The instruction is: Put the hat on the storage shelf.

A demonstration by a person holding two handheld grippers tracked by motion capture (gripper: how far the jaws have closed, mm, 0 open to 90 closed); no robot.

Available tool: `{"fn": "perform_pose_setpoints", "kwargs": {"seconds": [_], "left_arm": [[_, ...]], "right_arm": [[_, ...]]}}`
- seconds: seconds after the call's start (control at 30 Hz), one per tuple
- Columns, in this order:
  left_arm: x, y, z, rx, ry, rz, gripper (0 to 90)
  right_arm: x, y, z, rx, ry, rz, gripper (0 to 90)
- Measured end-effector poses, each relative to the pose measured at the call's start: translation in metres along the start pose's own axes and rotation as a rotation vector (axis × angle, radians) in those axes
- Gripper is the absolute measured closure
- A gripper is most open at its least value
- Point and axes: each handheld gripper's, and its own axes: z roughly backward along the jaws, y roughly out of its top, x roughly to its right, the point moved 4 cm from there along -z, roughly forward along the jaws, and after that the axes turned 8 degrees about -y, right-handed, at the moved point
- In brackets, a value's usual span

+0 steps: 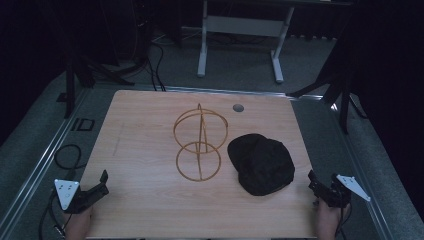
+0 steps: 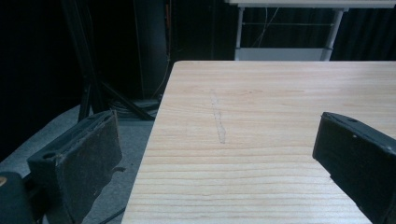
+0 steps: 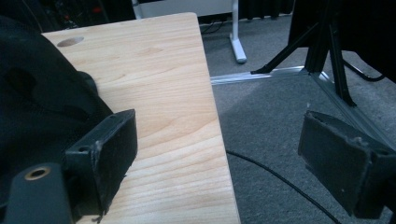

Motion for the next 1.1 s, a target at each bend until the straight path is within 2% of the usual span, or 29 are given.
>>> {"fn": "perform_pose_setpoints", "kwargs": {"seconds": [0.17, 0.43, 0.57, 0.67, 0.9, 1.1], "left_arm": [[0.000, 0.000, 0.000, 0.001, -0.001, 0.001, 1.8], [0.000, 0.000, 0.000, 0.002, -0.006, 0.000, 1.8], [0.000, 0.000, 0.000, 0.006, -0.006, 0.003, 1.8], [0.000, 0.000, -0.001, 0.003, -0.008, 0.003, 1.8], [0.000, 0.000, 0.000, 0.004, -0.010, 0.003, 1.8], [0.000, 0.000, -0.001, -0.001, -0.017, 0.005, 1.8]], "right_arm": [[-0.002, 0.000, 0.000, -0.003, -0.004, 0.022, 11.8], [-0.003, 0.000, 0.001, -0.027, 0.048, 0.021, 12.1], [-0.009, 0.003, 0.006, -0.050, 0.141, 0.029, 12.6], [-0.019, 0.012, 0.014, -0.042, 0.208, 0.064, 12.7], [-0.051, 0.029, 0.032, -0.055, 0.323, 0.146, 12.7], [-0.079, 0.044, 0.048, -0.043, 0.424, 0.186, 12.7]]}}
